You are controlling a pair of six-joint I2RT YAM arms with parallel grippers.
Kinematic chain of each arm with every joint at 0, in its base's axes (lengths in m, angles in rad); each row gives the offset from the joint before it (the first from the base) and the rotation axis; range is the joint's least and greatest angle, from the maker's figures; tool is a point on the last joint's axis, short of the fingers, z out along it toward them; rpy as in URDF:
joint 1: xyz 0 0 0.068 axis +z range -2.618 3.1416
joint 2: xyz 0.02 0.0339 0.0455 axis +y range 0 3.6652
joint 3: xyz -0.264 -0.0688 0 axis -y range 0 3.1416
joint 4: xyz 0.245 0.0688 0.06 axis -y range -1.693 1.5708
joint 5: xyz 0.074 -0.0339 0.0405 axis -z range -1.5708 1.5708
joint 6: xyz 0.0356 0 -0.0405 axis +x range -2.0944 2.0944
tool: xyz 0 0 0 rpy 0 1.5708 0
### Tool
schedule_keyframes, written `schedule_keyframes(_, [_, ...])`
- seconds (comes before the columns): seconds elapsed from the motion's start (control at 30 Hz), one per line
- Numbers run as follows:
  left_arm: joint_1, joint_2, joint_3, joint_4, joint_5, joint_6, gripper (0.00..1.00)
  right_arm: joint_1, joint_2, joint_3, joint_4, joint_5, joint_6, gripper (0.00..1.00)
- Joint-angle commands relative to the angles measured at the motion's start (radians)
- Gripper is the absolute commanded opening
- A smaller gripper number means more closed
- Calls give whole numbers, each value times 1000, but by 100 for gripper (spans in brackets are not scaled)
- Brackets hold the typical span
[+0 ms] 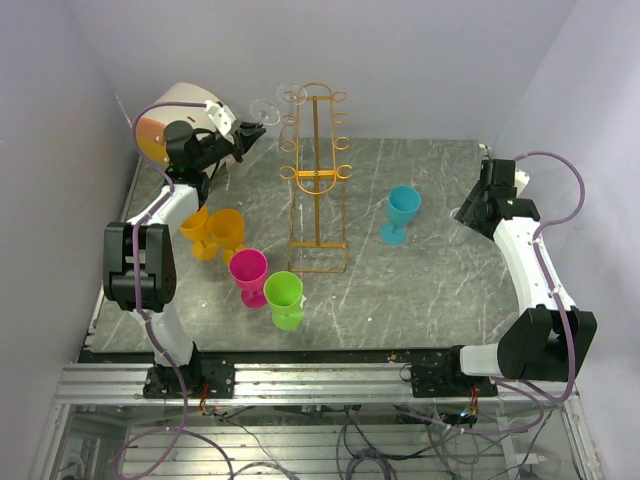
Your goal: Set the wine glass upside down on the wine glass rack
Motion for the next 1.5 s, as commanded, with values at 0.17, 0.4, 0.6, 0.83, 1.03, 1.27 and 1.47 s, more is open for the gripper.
schedule_keyframes(0.17, [-9,-27,52,185,40,-87,7,-14,2,-41,42,-20,-26,54])
schedule_keyframes(0.4, [-12,-11,39,316,105,-161,7,-14,-11,-55,43,-30,-28,54])
schedule_keyframes(0.6, [-31,8,78,231,105,-124,7,-14,-21,-69,45,-32,-26,54])
schedule_keyframes(0.83, [-50,46,135,174,91,-114,7,-15,-27,-86,51,-35,-27,54])
schedule_keyframes(1.03, [-58,65,142,149,86,-92,7,-15,-32,-96,51,-35,-27,54])
schedule_keyframes(1.27, [-63,67,127,116,90,-50,7,-15,-30,-101,54,-35,-27,54])
schedule_keyframes(1.47, [-70,72,124,114,99,-48,7,-15,-27,-109,62,-39,-27,54])
